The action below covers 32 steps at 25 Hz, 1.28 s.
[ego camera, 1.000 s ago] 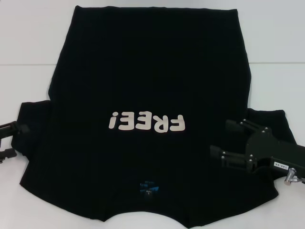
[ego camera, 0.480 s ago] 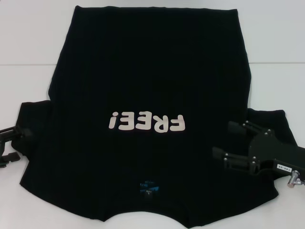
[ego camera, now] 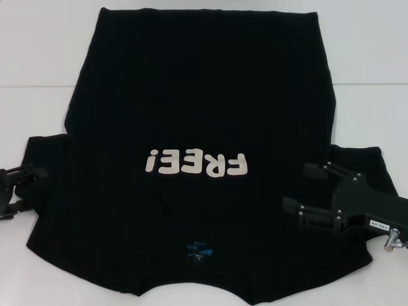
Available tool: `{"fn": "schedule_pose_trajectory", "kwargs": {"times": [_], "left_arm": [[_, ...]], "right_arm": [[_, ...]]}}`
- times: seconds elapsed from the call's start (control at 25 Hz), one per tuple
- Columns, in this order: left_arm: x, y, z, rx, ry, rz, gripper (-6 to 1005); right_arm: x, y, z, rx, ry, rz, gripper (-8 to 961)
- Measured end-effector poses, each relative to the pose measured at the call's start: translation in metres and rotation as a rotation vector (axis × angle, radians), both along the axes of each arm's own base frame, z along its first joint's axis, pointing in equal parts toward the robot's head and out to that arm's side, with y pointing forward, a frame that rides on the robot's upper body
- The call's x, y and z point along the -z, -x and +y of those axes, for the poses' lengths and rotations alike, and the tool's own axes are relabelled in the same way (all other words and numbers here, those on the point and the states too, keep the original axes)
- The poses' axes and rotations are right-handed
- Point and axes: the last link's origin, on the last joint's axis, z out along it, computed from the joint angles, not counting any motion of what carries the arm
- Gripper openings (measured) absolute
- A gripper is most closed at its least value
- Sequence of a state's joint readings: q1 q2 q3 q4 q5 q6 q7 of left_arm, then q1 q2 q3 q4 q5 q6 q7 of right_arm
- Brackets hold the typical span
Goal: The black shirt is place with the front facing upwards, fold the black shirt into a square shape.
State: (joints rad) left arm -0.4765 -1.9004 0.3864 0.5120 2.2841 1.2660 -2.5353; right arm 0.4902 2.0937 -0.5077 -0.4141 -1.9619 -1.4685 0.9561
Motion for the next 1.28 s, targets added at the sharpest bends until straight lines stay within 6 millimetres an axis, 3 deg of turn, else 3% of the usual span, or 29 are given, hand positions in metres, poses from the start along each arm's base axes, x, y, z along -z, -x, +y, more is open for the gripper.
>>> {"fn": "schedule_pose_trajectory", "kwargs": {"times": [0.72, 0.84, 1.24, 1.28], "left_arm": [[0.004, -0.002, 0.011, 0.036, 0.017, 0.097, 805], [0.005, -0.002, 0.012, 0.037, 0.018, 0.101, 567], [0.005, 0.001, 0.011, 0.026, 0.004, 0.107, 125], [0.005, 0.001, 0.011, 0.026, 0.003, 0.108, 114]], "right_arm": [[0.001, 0.003, 0.001, -0.007, 0.002, 0.005, 942], [0.001, 0.003, 0.001, -0.011, 0.005, 0.010, 942], [-0.001, 0.004, -0.001, -0.014, 0.000, 0.027, 941], [-0.001, 0.004, -0.001, -0.014, 0.000, 0.027, 941]]}}
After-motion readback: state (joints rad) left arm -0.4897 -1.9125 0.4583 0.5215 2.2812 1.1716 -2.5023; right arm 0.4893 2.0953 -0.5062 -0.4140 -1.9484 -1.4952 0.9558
